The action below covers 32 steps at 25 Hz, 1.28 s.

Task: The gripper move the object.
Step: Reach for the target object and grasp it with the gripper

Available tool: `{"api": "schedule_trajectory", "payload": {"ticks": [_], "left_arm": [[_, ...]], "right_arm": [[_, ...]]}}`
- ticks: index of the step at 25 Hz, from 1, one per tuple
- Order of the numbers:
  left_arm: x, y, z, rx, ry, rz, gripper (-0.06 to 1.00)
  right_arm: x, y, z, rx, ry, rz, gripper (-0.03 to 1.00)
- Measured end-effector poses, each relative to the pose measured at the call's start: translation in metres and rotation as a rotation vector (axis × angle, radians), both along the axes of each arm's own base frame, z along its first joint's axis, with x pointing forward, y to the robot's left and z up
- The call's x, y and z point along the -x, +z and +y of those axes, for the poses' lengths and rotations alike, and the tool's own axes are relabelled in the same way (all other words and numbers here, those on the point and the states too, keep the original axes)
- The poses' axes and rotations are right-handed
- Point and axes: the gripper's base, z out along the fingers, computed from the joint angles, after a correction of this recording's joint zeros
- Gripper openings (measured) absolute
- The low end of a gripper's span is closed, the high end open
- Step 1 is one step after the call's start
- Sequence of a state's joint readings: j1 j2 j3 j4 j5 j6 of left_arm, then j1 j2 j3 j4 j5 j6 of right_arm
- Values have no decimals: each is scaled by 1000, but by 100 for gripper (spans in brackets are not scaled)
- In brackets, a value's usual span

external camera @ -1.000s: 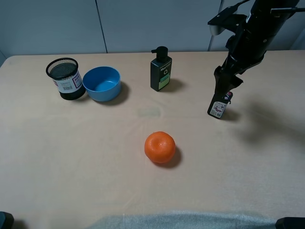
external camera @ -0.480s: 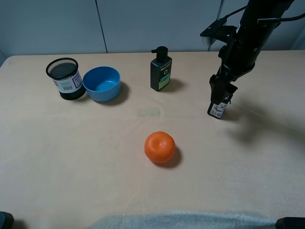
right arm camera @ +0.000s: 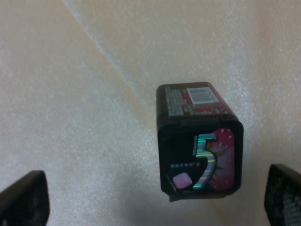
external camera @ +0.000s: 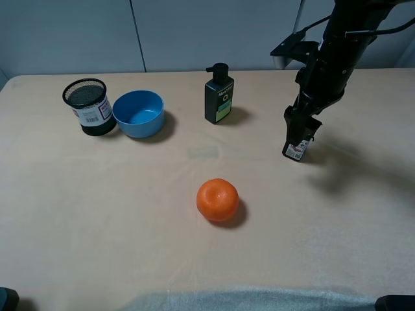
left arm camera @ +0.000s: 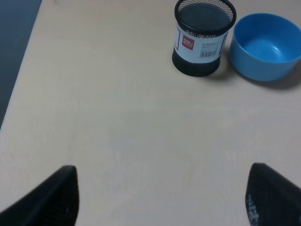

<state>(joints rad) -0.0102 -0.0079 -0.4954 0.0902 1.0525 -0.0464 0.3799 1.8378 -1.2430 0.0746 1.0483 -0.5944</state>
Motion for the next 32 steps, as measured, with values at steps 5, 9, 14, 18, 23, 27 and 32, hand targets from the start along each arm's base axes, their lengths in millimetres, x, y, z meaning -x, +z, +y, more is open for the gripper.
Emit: {"api": "schedule_trajectory", "payload": {"ticks": [5,9,14,18,23,27,32], "left_arm": [[0,0,0,0,0,0,79],[0,0,0,0,0,0,79],[0,0,0,0,0,0,79],[0,0,0,0,0,0,79],[0,0,0,0,0,0,79],[0,0,0,0,0,0,79],[0,0,0,0,0,0,79]], "right_arm": [[0,0,0,0,0,0,69],[0,0,0,0,0,-1,69],[-2,-3,1,-3,-1,-9,69],[-5,-14,2,6,-2,13,69],[-9,-22,2,6,-5,11,69],[-12,-35,1,18,-12,38,69],[-16,-42,-6,23,-34,51,69]]}}
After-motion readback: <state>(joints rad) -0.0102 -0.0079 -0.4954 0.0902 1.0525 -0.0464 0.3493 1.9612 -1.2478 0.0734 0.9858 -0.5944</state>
